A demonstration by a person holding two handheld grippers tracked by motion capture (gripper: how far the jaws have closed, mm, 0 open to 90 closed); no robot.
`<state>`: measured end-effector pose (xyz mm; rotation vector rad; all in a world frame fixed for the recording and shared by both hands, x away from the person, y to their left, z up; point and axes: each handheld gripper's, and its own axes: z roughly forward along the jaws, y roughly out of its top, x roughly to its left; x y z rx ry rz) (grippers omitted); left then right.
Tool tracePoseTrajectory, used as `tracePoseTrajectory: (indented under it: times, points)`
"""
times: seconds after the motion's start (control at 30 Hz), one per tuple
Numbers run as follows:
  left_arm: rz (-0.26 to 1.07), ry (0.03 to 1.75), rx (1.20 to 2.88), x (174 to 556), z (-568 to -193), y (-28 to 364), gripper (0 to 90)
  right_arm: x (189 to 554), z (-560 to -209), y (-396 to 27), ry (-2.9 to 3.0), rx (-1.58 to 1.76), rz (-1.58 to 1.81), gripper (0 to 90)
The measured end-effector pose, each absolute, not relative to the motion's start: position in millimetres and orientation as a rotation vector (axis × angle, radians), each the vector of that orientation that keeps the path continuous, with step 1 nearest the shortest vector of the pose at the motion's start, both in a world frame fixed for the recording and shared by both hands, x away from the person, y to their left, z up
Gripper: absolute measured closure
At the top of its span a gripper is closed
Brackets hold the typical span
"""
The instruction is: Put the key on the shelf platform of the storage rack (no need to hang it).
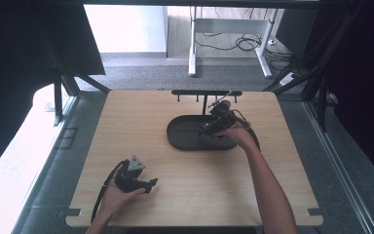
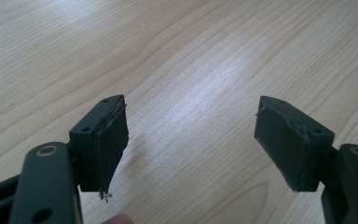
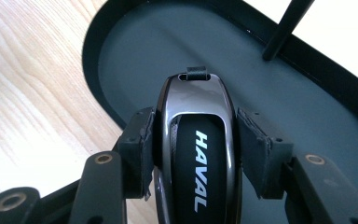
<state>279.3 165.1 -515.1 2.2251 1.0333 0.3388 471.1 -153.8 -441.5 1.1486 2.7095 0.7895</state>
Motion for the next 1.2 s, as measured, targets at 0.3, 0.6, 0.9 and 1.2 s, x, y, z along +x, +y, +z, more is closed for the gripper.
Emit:
tracePoseTrajectory:
  times: [0.3,0.6,0.9,1.2]
  points:
    - [0.333,1.029,2.231,280,-516,164,26.1,479,-453,-148,2.713,1.139,0.778,49.5]
    - [0.330,1.022,2.244,279,-517,162,26.0,482,-460,-142,2.723,1.116,0.763,49.5]
    - [0.328,1.025,2.243,279,-518,161,26.0,487,-471,-144,2.722,1.077,0.667,49.4]
    - [0.331,1.020,2.246,279,-518,161,26.1,486,-475,-142,2.724,1.053,0.646,49.4]
